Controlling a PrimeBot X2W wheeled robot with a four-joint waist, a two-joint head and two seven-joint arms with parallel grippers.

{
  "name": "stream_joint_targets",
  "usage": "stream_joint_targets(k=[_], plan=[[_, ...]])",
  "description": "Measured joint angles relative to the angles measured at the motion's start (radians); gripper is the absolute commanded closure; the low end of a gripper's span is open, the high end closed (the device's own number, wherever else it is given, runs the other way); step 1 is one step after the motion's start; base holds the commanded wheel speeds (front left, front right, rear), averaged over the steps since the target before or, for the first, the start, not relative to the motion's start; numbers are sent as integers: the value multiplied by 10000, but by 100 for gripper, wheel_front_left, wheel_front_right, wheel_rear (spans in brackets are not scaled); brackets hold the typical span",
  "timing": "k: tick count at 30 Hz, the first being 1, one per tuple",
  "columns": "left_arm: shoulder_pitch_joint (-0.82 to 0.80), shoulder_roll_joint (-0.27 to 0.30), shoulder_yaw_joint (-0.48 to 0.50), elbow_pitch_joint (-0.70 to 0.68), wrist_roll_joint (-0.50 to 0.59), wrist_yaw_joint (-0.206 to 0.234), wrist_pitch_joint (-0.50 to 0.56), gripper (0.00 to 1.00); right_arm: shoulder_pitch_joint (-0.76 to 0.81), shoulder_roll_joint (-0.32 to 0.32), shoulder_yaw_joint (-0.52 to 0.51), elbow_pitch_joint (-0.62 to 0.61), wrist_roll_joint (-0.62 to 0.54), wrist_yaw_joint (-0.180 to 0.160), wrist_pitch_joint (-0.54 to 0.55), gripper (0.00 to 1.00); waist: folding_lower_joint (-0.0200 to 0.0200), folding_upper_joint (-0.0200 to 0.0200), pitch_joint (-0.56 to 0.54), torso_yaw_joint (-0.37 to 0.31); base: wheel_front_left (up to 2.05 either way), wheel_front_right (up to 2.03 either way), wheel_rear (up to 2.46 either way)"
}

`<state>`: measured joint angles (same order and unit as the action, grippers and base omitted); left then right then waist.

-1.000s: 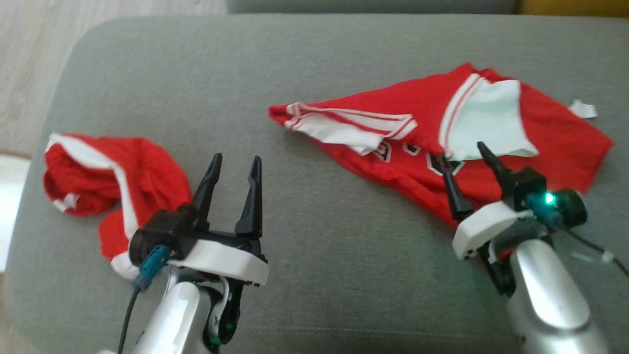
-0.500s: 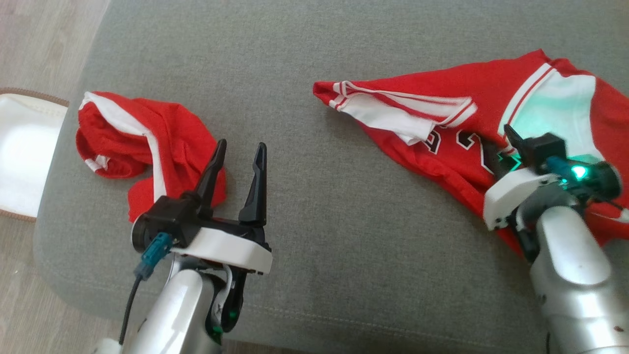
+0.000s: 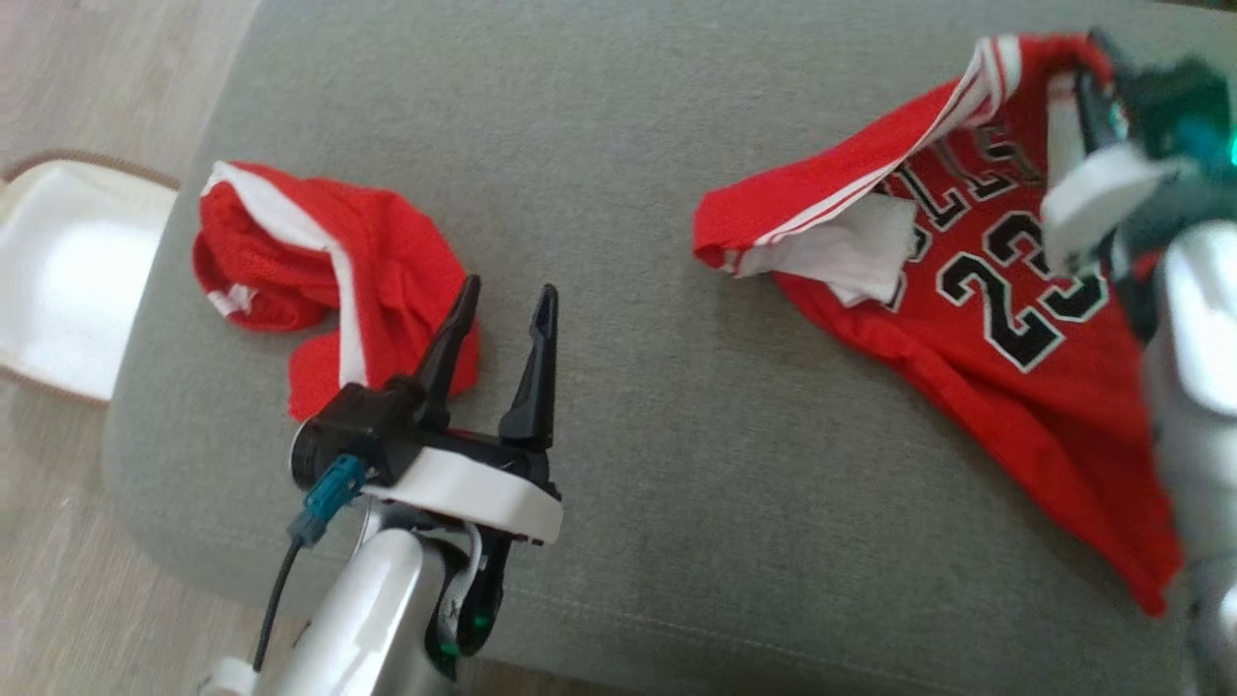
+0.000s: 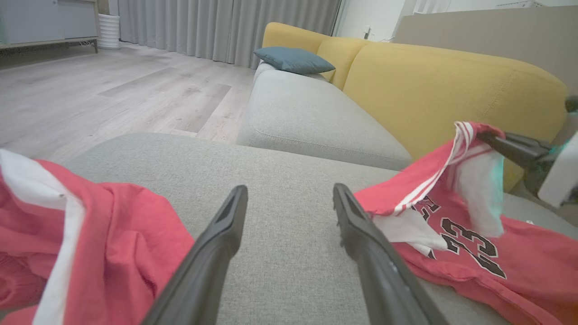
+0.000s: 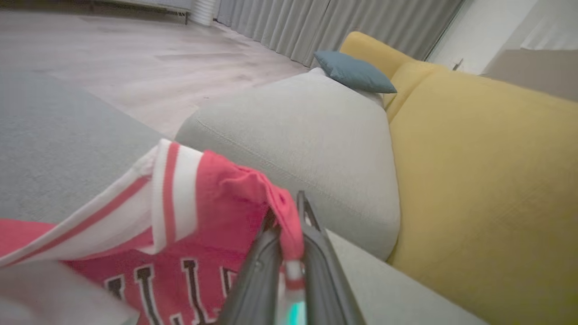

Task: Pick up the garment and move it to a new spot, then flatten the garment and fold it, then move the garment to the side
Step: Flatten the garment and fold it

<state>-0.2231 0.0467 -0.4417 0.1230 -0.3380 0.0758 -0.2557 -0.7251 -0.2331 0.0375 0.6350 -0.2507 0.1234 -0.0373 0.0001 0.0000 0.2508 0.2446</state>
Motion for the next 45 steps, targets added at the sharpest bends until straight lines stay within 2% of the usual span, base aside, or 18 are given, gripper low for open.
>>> stream_joint_targets(k=[4, 9, 10, 11, 15, 19, 23, 24, 31, 38, 41, 45], plan=[[-263, -2, -293, -23, -180, -2, 0, 0, -1364, -938, 1273, 692, -159, 0, 483, 100, 0, 0, 236, 400, 0, 0, 0], [-570, -23, -725, -48, -410, 2, 0, 0, -2921, -2025, 2926, 2215, 73, 8, 844, 100, 0, 0, 599, 1061, 0, 0, 0], [-595, -25, -771, -52, -462, 10, 0, 0, -3226, -2207, 3329, 2510, 90, 8, 857, 63, 0, 0, 682, 1193, 0, 0, 0], [-616, -23, -811, -54, -510, 40, 0, 0, -3526, -2322, 3695, 2792, 140, 8, 855, 0, 0, 0, 767, 1315, 0, 0, 0], [-710, -29, -905, -94, -616, 134, 0, 0, -4719, -2481, 4727, 3735, 316, 8, 918, 0, 1, 0, 1117, 1687, 0, 0, 0], [-719, -33, -857, -92, -616, 209, 0, 0, -5334, -2201, 5233, 4395, 765, 8, 803, 0, 1, 0, 1259, 1743, 0, 0, 0], [-745, -40, -594, -119, -608, 209, 0, 0, -5346, -1547, 5379, 4730, 1499, 8, 219, 0, 0, 0, 1146, 1414, 0, 0, 0], [-745, -40, -594, -119, -608, 209, 0, 0, -5346, -1547, 5379, 4730, 1499, 8, 219, 0, 0, 0, 1146, 1414, 0, 0, 0], [-909, -44, -102, -153, -345, 198, 0, 0, -5196, -836, 4763, 4915, 2809, 8, -1379, 0, 0, 0, 667, 419, 0, 0, 0], [-713, -44, 368, -111, -240, 119, -2, 0, -3299, -71, 3868, 4240, 3680, 8, -2075, 0, 0, 0, -182, -472, 0, 0, 0], [-422, -44, 493, -56, -153, 119, -2, 0, -2211, 280, 3331, 3446, 3881, 8, -2107, 0, 0, 0, -590, -829, 0, 0, 0], [-18, -38, 690, 19, -157, 121, -2, 0, -368, 692, 2295, 1728, 3971, 8, -2130, 0, -1, 0, -1153, -1247, 0, 0, 0]])
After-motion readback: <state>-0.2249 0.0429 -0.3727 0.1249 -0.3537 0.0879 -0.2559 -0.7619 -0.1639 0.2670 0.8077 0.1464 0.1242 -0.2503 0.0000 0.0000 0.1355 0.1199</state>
